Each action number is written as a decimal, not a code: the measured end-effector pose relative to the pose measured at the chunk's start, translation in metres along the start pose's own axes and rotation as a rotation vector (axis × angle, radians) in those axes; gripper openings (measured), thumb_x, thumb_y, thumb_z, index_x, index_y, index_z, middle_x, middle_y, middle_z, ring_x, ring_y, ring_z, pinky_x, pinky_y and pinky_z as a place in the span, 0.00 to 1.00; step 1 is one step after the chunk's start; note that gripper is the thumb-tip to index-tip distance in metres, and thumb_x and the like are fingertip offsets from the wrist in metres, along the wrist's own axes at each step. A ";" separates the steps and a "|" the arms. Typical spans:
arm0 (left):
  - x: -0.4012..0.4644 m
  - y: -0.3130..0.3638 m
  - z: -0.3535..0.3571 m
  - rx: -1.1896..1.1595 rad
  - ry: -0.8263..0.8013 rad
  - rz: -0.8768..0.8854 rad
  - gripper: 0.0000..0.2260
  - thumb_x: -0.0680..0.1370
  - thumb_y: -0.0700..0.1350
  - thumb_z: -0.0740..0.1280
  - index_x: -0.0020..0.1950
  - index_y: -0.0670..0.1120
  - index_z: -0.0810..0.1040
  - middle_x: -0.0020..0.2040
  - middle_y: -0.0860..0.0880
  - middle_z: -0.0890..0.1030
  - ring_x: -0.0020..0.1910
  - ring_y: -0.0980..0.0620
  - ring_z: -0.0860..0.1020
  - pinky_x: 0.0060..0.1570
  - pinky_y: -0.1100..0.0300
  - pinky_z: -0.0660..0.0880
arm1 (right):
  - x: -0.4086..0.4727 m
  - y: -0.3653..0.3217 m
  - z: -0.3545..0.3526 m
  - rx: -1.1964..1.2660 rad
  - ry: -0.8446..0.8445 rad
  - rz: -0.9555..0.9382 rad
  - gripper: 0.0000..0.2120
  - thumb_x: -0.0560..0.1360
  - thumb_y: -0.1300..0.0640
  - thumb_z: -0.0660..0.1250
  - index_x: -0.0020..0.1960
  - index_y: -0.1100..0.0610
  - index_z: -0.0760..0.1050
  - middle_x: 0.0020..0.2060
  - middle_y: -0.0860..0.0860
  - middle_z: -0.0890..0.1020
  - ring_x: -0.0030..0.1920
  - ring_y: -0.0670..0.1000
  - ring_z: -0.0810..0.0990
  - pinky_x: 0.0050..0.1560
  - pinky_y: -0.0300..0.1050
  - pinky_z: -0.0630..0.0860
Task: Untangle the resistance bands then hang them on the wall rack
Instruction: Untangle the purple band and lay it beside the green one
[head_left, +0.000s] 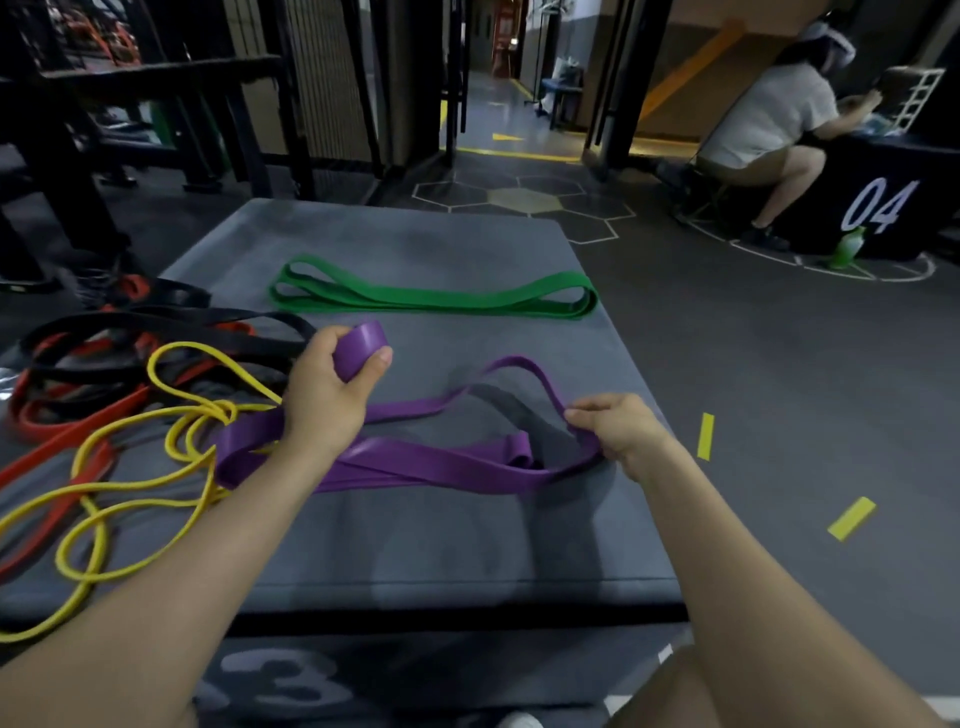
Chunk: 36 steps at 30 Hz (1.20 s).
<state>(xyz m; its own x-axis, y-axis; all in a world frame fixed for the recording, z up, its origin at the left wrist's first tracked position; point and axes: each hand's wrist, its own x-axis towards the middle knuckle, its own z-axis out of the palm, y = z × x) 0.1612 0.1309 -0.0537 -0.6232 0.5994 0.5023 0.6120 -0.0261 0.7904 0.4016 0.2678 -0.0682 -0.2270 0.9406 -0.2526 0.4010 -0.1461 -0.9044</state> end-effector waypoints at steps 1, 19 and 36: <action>-0.001 0.000 0.002 0.004 -0.018 -0.002 0.12 0.74 0.45 0.70 0.52 0.40 0.75 0.42 0.45 0.75 0.40 0.48 0.72 0.40 0.60 0.64 | -0.002 -0.001 0.002 0.040 -0.029 0.018 0.04 0.71 0.66 0.70 0.45 0.62 0.77 0.31 0.55 0.77 0.30 0.50 0.75 0.31 0.37 0.76; -0.011 -0.015 -0.004 0.326 -0.155 0.057 0.16 0.72 0.50 0.71 0.53 0.42 0.75 0.48 0.41 0.80 0.48 0.39 0.77 0.46 0.50 0.72 | -0.022 -0.016 -0.006 0.280 -0.021 -0.013 0.10 0.68 0.68 0.72 0.35 0.57 0.74 0.30 0.52 0.77 0.30 0.48 0.74 0.34 0.41 0.73; -0.001 -0.014 -0.028 0.230 -0.049 0.030 0.15 0.74 0.51 0.69 0.54 0.42 0.73 0.47 0.44 0.78 0.44 0.42 0.76 0.43 0.51 0.72 | -0.014 -0.009 -0.001 -0.271 0.432 -0.081 0.17 0.72 0.55 0.69 0.59 0.59 0.73 0.62 0.60 0.70 0.61 0.61 0.69 0.57 0.51 0.70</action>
<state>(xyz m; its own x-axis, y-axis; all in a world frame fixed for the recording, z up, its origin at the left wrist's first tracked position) 0.1398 0.1081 -0.0559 -0.5822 0.6393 0.5024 0.7280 0.1348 0.6722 0.4017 0.2565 -0.0561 0.0970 0.9948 0.0316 0.6255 -0.0363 -0.7794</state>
